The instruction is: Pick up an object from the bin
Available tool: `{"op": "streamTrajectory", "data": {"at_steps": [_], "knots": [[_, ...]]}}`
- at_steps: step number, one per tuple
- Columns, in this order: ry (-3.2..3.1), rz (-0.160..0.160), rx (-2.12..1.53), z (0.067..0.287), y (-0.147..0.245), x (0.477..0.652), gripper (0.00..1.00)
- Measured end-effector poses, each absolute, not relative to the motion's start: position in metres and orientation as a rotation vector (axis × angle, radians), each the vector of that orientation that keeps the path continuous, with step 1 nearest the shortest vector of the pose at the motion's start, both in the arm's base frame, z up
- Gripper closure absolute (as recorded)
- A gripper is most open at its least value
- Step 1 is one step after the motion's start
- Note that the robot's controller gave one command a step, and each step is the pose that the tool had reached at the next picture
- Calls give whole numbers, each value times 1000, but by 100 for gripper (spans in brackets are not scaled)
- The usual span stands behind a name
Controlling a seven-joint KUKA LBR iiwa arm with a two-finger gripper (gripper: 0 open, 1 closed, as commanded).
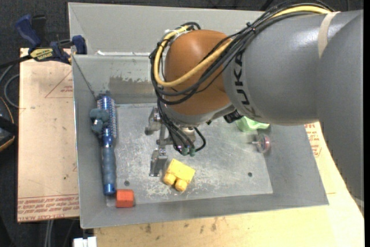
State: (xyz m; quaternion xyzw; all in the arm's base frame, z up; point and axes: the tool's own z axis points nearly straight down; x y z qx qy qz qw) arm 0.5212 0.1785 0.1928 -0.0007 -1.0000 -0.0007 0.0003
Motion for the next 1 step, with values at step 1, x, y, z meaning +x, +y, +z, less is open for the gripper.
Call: {"op": "streamTrajectory", "data": {"at_steps": [1], "knots": [[-3132, 3, -178, 148, 130, 509, 0]]}}
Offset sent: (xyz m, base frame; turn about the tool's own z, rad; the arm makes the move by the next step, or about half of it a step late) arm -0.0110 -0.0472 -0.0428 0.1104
